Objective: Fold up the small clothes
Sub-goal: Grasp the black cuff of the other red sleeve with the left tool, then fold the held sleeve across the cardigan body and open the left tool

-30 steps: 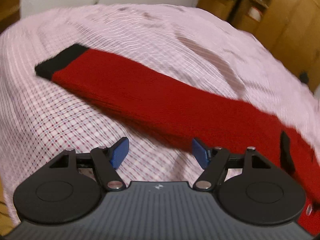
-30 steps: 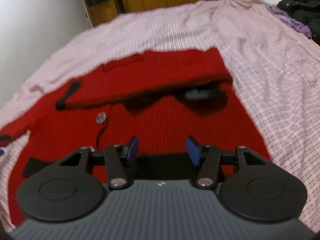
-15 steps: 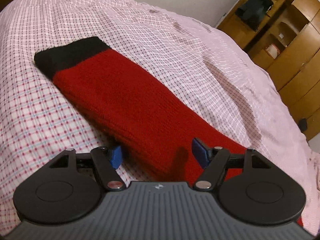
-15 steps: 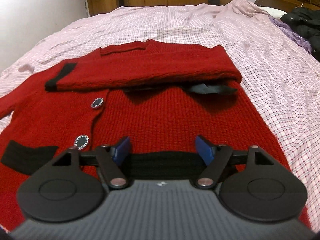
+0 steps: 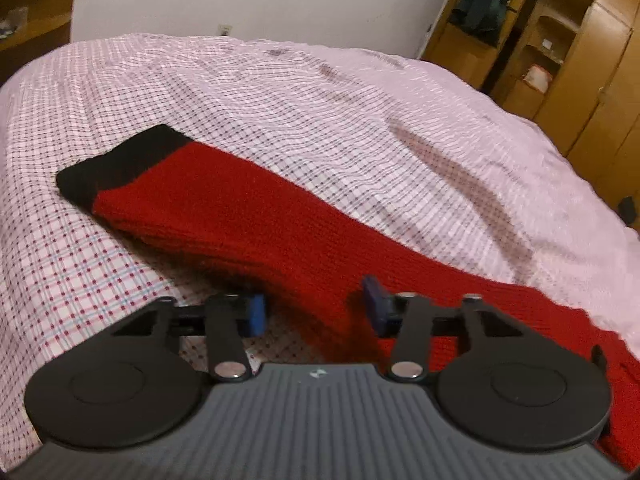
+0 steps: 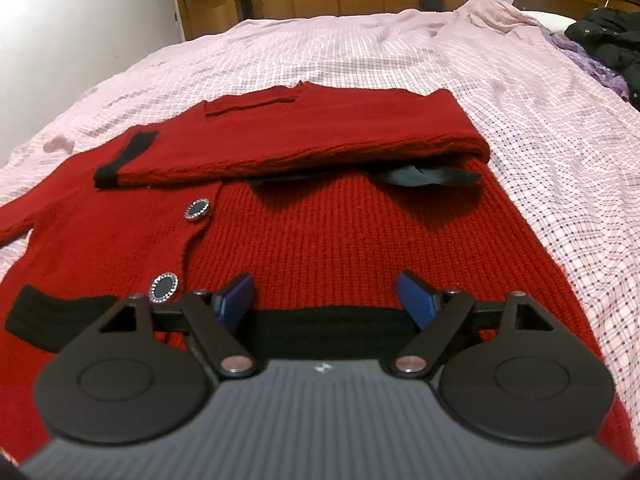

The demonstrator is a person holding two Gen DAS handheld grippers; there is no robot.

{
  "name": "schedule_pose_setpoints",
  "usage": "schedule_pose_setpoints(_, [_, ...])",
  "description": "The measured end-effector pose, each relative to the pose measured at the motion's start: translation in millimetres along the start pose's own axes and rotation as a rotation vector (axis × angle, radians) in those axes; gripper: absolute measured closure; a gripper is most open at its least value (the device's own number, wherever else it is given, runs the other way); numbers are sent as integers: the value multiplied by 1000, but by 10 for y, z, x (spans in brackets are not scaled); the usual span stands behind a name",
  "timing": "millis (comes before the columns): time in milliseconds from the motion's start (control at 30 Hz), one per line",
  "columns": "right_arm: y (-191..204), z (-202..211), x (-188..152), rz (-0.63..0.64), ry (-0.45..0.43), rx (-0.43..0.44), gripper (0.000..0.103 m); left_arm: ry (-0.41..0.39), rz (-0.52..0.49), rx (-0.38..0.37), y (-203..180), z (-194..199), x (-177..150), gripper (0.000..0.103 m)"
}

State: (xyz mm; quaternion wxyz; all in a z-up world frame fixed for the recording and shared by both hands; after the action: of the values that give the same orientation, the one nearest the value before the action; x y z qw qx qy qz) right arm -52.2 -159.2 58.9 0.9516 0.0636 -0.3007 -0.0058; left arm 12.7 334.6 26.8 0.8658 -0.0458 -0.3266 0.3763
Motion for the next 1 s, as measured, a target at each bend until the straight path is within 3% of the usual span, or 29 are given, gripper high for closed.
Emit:
schedule_pose_setpoints(167, [-42,23,-10,-6,-4,22,21,-43,-8,-98,-50,217,64,74])
schedule_pose_setpoints(433, [-123,65,-24,-53,-27,74,21,-85,-104,-232,-453,578,95,75])
schedule_pose_setpoints(633, [-228,96,-50,-101,-50,132,21,-97,-182,-299,-827,770,58,81])
schedule_pose_setpoints(1000, [-423,161,-39,-174,-78,247,23,-75,-263,-424,-1499,1042,-66,82])
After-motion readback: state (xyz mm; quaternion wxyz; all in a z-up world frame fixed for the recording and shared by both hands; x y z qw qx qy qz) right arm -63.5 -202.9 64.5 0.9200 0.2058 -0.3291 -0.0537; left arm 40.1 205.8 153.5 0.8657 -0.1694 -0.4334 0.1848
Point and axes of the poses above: each gripper's, at about its wrist camera, not at the fingertips, and z roughly against the way its jaws point, y to its left, x to its top, the point moved 1 cm from there along -z, roughly the way its jaws point, and after that the axes turned 14 degrees about y, right-handed, at the moved point
